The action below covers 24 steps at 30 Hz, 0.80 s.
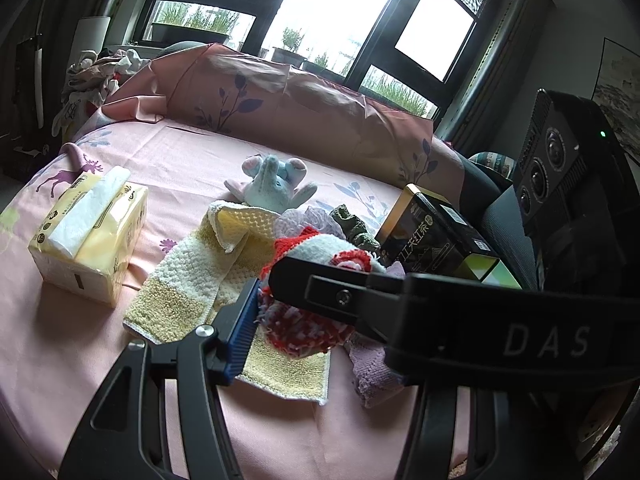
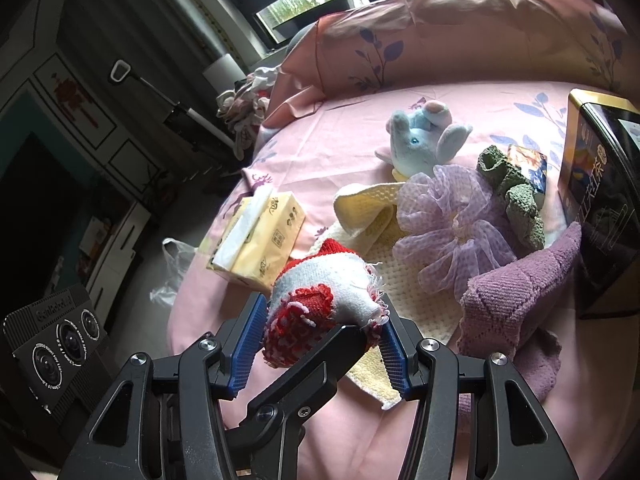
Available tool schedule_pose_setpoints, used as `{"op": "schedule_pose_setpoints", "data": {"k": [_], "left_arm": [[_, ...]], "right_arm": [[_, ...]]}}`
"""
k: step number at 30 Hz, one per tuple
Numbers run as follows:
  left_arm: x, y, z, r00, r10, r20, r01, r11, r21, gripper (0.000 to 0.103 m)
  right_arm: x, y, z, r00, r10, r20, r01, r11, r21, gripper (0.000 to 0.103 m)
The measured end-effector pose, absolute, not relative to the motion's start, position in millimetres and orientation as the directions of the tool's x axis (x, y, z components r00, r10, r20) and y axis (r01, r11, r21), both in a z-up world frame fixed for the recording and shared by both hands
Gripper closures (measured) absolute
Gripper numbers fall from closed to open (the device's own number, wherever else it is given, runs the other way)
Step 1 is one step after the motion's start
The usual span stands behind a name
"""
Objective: Organize soft objects
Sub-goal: 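Carry the knitted ball with the right tool and release it into the green box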
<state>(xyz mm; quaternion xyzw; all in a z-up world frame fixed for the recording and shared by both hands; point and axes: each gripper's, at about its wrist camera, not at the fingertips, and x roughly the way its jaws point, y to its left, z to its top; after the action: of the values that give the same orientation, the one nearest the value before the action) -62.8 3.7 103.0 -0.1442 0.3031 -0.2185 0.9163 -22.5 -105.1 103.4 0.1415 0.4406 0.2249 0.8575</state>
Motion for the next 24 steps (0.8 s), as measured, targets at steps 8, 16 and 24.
{"op": "schedule_pose_setpoints", "data": {"k": [8, 16, 24], "left_arm": [[-67, 2, 111, 0.729, -0.511, -0.456, 0.346, 0.850, -0.398, 0.050], [-70, -15, 132, 0.740, -0.504, -0.445, 0.380, 0.859, -0.342, 0.050], [-80, -59, 156, 0.729, -0.534, -0.428, 0.448, 0.845, -0.292, 0.050]], "right_arm": [[-29, -106, 116, 0.544, 0.498, -0.675, -0.266, 0.865, 0.425, 0.047], [-32, -123, 132, 0.559, 0.529, -0.638, -0.280, 0.845, 0.455, 0.047], [-50, -170, 153, 0.617, 0.520, -0.591, -0.246, 0.840, 0.483, 0.046]]}}
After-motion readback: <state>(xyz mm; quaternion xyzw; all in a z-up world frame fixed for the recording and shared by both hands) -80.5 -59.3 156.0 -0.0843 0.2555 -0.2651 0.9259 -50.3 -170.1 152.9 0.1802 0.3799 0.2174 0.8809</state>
